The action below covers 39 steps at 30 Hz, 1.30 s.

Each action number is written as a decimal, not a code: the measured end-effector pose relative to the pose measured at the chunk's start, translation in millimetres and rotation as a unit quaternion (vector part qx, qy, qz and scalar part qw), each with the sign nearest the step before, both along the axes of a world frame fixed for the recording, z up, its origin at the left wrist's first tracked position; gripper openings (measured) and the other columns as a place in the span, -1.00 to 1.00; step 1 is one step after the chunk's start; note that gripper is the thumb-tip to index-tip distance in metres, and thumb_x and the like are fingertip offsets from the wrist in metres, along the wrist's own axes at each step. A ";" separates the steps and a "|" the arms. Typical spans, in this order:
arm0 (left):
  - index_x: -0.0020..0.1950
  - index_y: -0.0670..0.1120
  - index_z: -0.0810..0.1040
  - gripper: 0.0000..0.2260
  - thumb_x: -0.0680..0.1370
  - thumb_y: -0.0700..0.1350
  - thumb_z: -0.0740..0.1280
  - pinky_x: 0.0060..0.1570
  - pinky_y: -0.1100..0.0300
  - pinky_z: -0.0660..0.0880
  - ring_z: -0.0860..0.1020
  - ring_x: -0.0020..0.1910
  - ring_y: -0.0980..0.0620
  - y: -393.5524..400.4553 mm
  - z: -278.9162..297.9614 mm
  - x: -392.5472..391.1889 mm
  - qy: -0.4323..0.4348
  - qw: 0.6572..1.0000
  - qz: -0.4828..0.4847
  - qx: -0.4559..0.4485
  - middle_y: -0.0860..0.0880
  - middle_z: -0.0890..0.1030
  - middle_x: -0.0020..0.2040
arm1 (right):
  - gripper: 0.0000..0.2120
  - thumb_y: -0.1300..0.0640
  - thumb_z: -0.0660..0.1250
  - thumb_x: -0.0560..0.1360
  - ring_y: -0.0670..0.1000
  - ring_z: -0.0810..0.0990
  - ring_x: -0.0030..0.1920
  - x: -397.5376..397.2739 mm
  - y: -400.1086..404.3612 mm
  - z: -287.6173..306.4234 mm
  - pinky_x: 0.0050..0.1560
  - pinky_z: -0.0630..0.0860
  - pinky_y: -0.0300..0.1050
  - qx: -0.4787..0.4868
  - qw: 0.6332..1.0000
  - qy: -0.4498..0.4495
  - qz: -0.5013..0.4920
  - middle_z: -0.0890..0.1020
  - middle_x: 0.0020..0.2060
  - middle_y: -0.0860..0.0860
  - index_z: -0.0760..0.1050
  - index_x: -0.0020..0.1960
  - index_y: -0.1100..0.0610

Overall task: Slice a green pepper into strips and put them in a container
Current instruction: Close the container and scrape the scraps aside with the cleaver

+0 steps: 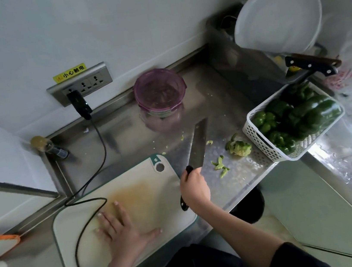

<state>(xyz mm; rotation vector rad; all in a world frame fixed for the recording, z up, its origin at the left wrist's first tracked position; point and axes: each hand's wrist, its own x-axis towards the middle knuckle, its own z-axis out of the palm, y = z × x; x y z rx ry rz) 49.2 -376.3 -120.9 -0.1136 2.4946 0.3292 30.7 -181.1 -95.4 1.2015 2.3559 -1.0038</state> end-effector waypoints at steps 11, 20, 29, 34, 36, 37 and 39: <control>0.03 -0.16 0.59 -0.68 0.32 -0.17 0.53 -0.07 -0.07 0.52 0.56 0.01 -0.22 -32.2 4.3 -0.1 0.258 0.960 -0.074 0.076 -0.11 0.58 0.00 | -0.64 -0.14 -0.05 0.62 0.18 0.60 -0.09 -9.9 -10.1 2.4 -0.18 0.47 -0.02 0.067 0.977 0.018 0.200 0.62 -0.09 0.11 0.32 0.11 0.12; 0.18 -0.13 0.55 -0.72 0.47 -0.17 0.38 0.19 -0.01 0.41 0.48 0.21 -0.12 -16.7 16.7 -28.8 0.227 0.959 -0.105 0.135 -0.07 0.54 0.20 | -0.75 -0.11 0.12 0.60 0.12 0.59 -0.23 24.0 72.7 10.8 -0.20 0.57 0.10 0.062 0.967 0.018 0.247 0.59 -0.19 0.05 0.33 0.04 0.07; 0.52 0.15 -0.25 -0.29 0.53 0.32 0.08 0.42 -0.22 -0.22 -0.36 0.47 -0.19 21.9 -0.5 -45.8 0.042 0.959 -0.280 -0.004 0.02 -0.35 0.52 | -0.70 -0.10 0.06 0.62 0.11 0.58 -0.10 33.2 74.3 6.8 -0.15 0.50 -0.02 0.074 0.973 0.029 0.217 0.61 -0.12 0.06 0.43 0.10 0.09; 0.49 0.14 -0.35 -0.24 0.48 0.40 0.00 0.42 -0.22 -0.21 -0.37 0.46 -0.21 10.1 -8.0 -41.9 0.056 0.955 -0.288 -0.033 0.01 -0.39 0.50 | -0.82 0.03 0.19 0.60 0.17 0.59 -0.31 31.0 68.4 14.0 -0.36 0.59 0.08 -0.037 0.985 0.082 0.145 0.58 -0.18 0.09 0.27 0.05 0.12; 0.48 0.11 -0.35 -0.18 0.36 0.46 -0.14 0.41 -0.22 -0.19 -0.35 0.47 -0.21 -2.0 -14.5 -35.9 0.072 0.956 -0.282 -0.033 0.01 -0.39 0.48 | -0.83 0.09 0.20 0.59 0.24 0.58 -0.41 29.0 65.9 18.0 -0.51 0.56 0.09 -0.074 0.984 0.098 0.131 0.56 -0.22 0.14 0.21 0.03 0.12; 0.49 0.11 -0.31 -0.16 0.31 0.46 -0.17 0.41 -0.24 -0.15 -0.31 0.48 -0.21 -9.9 -17.4 -32.7 0.080 0.957 -0.278 -0.033 0.01 -0.36 0.49 | -0.83 0.12 0.20 0.58 0.24 0.55 -0.45 26.6 63.4 18.7 -0.55 0.54 0.07 -0.081 0.983 0.104 0.130 0.54 -0.23 0.16 0.19 0.02 0.12; 0.53 0.14 -0.13 -0.18 0.34 0.45 -0.08 0.36 -0.30 0.04 -0.16 0.50 -0.20 -25.4 -18.6 -26.4 0.084 0.958 -0.272 -0.031 -0.01 -0.13 0.55 | -0.83 0.14 0.19 0.58 0.15 0.49 -0.46 19.4 56.2 18.3 -0.55 0.51 -0.01 -0.082 0.983 0.109 0.122 0.52 -0.24 0.15 0.18 0.03 0.11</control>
